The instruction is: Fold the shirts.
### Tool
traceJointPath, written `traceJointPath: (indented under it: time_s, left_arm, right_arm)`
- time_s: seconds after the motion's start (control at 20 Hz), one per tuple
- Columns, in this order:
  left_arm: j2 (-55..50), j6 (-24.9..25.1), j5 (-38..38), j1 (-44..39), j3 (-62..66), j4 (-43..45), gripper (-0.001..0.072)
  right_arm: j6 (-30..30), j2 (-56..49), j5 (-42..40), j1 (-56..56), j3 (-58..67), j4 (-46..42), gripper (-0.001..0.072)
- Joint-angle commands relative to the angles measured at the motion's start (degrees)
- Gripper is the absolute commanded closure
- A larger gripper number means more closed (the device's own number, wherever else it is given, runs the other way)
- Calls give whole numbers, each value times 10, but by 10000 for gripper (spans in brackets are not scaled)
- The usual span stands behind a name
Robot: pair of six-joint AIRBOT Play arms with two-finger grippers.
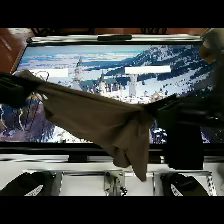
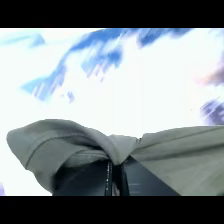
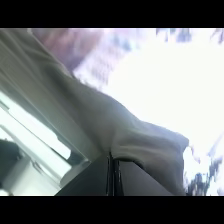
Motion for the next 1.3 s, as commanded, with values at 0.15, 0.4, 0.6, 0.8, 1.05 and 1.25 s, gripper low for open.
traceJointPath:
  time_s: [0.15,0.4,0.6,0.8,1.05,1.25]
  left_arm:
    - [-111,-92,163,54,-212,46,666]
    - [-263,-117,311,92,-183,-97,662]
    - [-312,-107,308,98,-181,-175,31]
    - [-307,7,76,173,-169,-170,44]
    - [-284,52,39,189,-299,-215,45]
    - [-282,88,232,168,-416,-333,46]
  right_arm:
    - [14,-214,-227,0,-183,32,635]
    - [4,-364,-294,-11,-109,82,435]
    - [-55,-347,-187,-30,-22,-1,198]
    - [-46,-276,84,-71,9,-203,200]
    - [-28,-144,109,-96,-198,-146,176]
    - [-23,-89,82,-96,-329,-28,83]
